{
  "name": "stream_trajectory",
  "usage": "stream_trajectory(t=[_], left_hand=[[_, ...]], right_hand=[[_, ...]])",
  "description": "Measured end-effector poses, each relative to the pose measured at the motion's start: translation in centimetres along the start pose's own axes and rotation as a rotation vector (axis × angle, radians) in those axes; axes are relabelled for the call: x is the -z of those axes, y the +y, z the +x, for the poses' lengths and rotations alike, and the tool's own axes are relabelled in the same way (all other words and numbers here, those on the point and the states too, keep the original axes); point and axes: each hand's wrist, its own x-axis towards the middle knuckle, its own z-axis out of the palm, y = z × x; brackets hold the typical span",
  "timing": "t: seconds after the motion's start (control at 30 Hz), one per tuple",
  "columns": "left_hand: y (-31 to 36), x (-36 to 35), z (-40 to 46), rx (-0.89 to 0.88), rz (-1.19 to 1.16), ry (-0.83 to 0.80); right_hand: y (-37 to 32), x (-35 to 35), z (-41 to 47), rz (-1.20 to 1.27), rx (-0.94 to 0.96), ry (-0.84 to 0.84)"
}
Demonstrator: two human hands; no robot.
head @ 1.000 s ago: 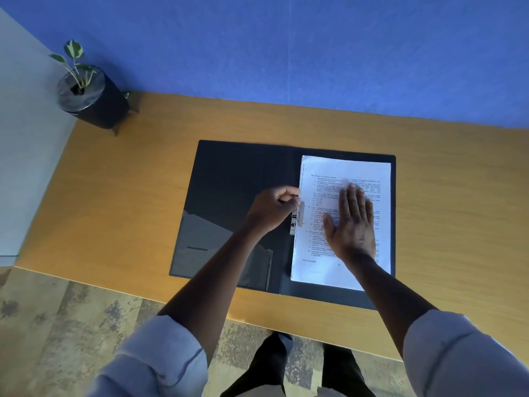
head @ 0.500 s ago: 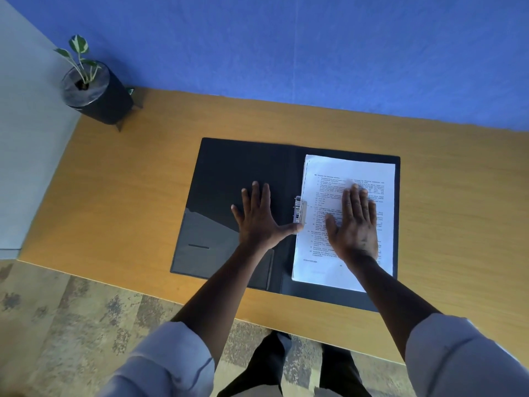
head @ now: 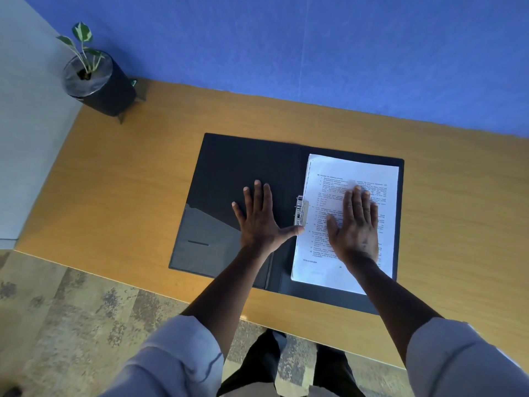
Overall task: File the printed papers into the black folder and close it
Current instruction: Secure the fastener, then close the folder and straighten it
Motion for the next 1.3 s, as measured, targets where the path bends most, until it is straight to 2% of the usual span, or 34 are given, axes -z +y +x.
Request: stream_trajectory(t=[1.13, 1.3], left_hand=[[1.0, 0.4, 0.7, 0.016, 0.001, -0.128], [0.4, -0.1, 0.6, -0.014, -0.015, -0.094]], right_hand=[[0.0, 0.2, 0.2, -0.001, 0.001, -0.015], [0.1, 0.1, 0.1, 0.004, 0.004, -0.007]])
